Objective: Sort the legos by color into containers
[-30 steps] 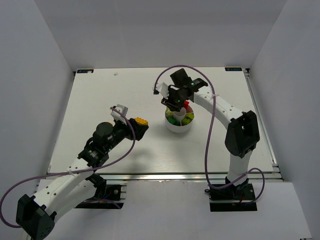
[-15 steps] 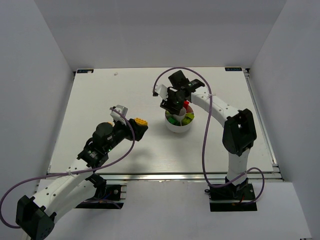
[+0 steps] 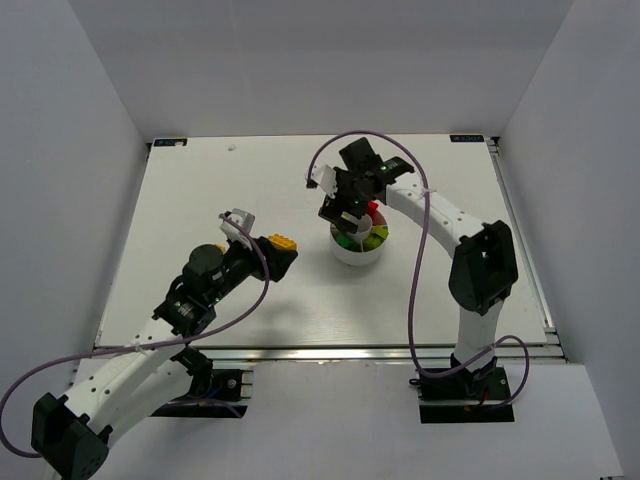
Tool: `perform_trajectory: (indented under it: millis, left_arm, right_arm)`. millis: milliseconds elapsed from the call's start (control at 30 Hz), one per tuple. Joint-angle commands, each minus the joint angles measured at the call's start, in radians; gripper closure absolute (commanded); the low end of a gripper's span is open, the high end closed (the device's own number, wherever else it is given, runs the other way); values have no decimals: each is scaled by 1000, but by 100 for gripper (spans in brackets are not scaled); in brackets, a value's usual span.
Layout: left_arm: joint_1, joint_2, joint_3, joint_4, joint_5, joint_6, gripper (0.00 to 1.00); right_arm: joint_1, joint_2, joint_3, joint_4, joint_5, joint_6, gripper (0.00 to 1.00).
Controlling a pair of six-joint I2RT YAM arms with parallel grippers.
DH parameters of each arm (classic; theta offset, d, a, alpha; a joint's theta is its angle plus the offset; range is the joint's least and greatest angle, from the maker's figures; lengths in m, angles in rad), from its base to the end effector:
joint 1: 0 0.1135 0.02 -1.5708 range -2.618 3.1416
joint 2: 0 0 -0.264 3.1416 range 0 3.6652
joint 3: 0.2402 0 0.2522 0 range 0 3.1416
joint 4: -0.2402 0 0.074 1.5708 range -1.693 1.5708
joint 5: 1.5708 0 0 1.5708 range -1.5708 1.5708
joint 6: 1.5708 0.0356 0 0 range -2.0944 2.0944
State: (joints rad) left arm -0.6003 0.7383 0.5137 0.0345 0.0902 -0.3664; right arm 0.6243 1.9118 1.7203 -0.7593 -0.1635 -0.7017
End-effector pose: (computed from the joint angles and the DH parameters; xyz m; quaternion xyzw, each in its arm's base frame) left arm 0.1503 -0.1068 0.2744 0.1184 0.7616 -0.3264 0.5471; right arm 0.3403 0.2523 0.2858 -0.6038 0.7327 0.0659 0.3068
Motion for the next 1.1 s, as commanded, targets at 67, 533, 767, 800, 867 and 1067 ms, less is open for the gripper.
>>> perform_trajectory:
  millis: [67, 533, 767, 800, 867, 1067]
  left_arm:
    - [-3, -36, -6, 105, 150, 17, 74]
    - [-4, -11, -44, 143, 253, 32, 73]
    - [-4, 27, -66, 179, 292, 55, 73]
    - [-4, 42, -63, 179, 292, 69, 72]
    - [-4, 55, -57, 177, 299, 95, 73]
    - [-4, 84, -18, 197, 307, 136, 72]
  right_arm:
    - [-14, -172, 4, 129, -105, 120, 10]
    - [-83, -290, -197, 341, -794, 870, 39]
    - [-68, -296, -359, 606, -1004, 1235, 24]
    - [-55, -296, -372, 656, -1011, 1292, 20]
    - [-35, -296, -399, 686, -1027, 1327, 15]
    - [-18, -263, -429, 824, -1068, 1475, 11]
